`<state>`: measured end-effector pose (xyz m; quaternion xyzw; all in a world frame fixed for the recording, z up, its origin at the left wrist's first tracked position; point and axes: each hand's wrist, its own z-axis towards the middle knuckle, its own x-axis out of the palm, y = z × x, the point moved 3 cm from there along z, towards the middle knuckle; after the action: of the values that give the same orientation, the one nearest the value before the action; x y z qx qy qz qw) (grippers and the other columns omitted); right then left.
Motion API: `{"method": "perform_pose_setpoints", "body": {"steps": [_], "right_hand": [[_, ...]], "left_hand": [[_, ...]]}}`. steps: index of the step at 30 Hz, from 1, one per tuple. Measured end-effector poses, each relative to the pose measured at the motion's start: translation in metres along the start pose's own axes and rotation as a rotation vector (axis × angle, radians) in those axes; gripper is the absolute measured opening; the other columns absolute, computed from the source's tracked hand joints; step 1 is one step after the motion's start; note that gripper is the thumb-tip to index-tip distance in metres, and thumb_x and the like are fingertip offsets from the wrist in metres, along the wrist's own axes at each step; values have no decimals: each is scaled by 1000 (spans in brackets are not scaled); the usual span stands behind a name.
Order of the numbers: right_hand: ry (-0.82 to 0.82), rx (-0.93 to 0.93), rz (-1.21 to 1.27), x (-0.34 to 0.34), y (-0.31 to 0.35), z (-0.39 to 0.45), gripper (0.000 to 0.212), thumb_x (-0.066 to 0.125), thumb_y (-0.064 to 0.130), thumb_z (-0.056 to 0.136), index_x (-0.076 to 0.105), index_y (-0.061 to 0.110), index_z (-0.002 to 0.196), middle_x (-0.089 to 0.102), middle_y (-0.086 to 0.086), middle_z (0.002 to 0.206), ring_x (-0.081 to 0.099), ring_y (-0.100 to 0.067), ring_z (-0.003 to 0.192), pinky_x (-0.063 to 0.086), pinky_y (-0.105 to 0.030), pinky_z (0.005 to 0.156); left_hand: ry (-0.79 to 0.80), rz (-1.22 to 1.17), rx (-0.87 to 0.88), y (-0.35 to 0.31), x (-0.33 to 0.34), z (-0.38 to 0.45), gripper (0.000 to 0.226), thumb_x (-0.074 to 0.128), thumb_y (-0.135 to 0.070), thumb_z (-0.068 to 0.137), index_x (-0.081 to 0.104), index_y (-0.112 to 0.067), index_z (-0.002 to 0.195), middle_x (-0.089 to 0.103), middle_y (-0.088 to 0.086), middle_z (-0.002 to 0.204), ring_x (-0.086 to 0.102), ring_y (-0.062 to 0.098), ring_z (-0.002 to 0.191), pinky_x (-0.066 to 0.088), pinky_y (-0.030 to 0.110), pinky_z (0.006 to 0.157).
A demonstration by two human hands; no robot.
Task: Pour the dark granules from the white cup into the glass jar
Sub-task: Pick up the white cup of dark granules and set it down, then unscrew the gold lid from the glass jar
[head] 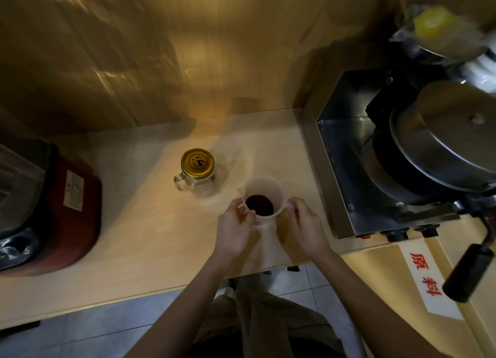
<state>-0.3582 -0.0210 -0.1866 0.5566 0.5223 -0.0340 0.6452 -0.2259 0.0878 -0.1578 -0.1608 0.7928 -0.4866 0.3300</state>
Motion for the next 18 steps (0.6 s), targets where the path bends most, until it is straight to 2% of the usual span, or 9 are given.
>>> {"method": "perform_pose_setpoints", "body": {"steps": [5, 7, 10, 11, 14, 18], "right_hand": [[-10, -28, -133, -8, 0, 4, 32, 41, 14, 99, 45, 13, 130, 67, -14, 107, 63, -30, 92, 53, -42, 78], [-42, 4, -134, -14, 1, 8, 34, 40, 12, 98, 46, 12, 132, 66, -14, 112, 62, -32, 99, 51, -41, 83], [-136, 15, -80, -26, 13, 18, 27, 41, 12, 98, 54, 10, 122, 68, -14, 107, 62, -31, 98, 50, -38, 83], [-164, -10, -65, -30, 20, 22, 24, 43, 11, 98, 56, 9, 118, 69, -14, 104, 63, -30, 95, 51, -39, 81], [-155, -125, -55, -35, 46, 34, 22, 49, 7, 94, 59, 8, 113, 68, -11, 105, 62, -26, 96, 52, -40, 81], [-88, -348, -218, -26, 89, 51, 27, 51, 2, 90, 58, 6, 116, 65, -11, 112, 57, -25, 106, 49, -37, 84]], "left_hand": [[11, 33, -16, 0, -1, 2, 39, 54, -17, 86, 49, -8, 123, 65, 14, 119, 59, 20, 112, 40, 11, 76], [30, 81, -27, 2, -3, 5, 37, 55, -21, 86, 52, -9, 120, 67, 14, 115, 61, 21, 108, 42, 16, 77], [47, 170, -9, 3, -11, 11, 25, 57, -23, 83, 62, -9, 104, 71, 9, 97, 63, 21, 95, 35, 12, 63], [43, 185, -6, 2, -15, 12, 21, 58, -22, 83, 64, -9, 98, 70, 7, 92, 62, 20, 92, 34, 14, 62], [9, 185, -5, -4, -31, 18, 18, 57, -21, 83, 68, -10, 92, 70, 8, 91, 60, 15, 84, 38, 22, 71], [-98, 150, 13, -13, -63, 26, 15, 56, -19, 82, 69, -12, 80, 68, 5, 75, 60, 15, 74, 42, 24, 71]]}}
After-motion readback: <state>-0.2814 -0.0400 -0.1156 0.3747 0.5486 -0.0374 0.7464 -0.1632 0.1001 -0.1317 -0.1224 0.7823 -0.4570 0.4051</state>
